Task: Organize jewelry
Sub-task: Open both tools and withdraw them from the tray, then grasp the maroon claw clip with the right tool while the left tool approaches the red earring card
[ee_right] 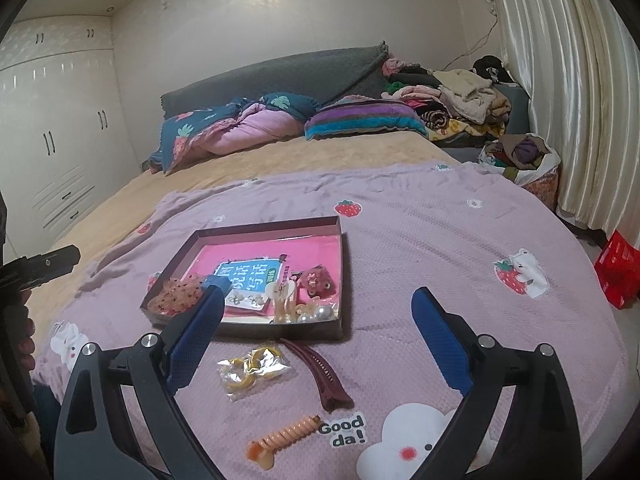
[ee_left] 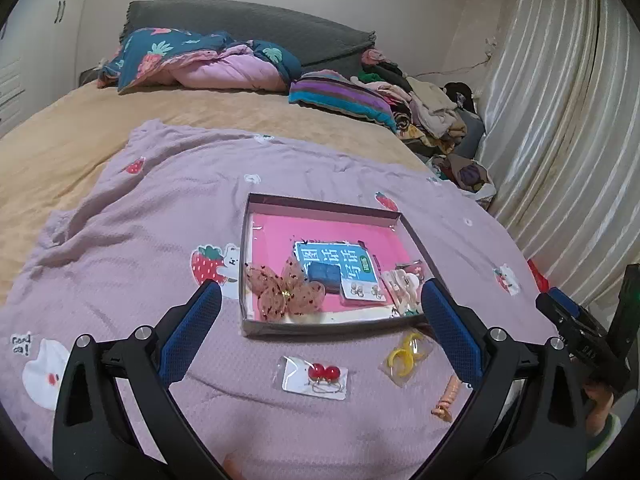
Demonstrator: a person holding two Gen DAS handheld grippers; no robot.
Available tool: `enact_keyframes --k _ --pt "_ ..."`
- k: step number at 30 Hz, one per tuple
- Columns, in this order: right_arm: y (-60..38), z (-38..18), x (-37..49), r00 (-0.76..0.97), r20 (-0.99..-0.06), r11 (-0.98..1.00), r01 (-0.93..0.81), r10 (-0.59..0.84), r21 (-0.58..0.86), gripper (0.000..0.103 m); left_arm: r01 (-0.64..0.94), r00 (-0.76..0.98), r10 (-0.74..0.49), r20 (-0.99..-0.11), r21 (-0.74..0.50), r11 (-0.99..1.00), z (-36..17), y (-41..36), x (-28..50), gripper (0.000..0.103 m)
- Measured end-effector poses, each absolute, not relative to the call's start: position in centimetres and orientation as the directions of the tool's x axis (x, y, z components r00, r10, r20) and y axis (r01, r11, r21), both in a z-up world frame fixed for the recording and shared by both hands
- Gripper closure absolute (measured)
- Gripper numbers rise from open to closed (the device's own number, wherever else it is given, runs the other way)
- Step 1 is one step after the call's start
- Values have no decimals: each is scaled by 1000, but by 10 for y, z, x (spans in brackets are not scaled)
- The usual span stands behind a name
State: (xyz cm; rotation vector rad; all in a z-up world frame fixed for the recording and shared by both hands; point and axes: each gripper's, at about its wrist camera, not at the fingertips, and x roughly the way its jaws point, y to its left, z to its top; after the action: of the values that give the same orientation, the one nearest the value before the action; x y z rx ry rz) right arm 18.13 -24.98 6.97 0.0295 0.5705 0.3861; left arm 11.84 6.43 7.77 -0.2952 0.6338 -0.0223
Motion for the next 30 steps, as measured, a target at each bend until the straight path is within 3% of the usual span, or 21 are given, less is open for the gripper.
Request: enact_keyframes --k 30 --pt "-261 54 141 749 -563 927 -362 350 96 9 -47 736 -109 -668 -211 976 41 39 89 10"
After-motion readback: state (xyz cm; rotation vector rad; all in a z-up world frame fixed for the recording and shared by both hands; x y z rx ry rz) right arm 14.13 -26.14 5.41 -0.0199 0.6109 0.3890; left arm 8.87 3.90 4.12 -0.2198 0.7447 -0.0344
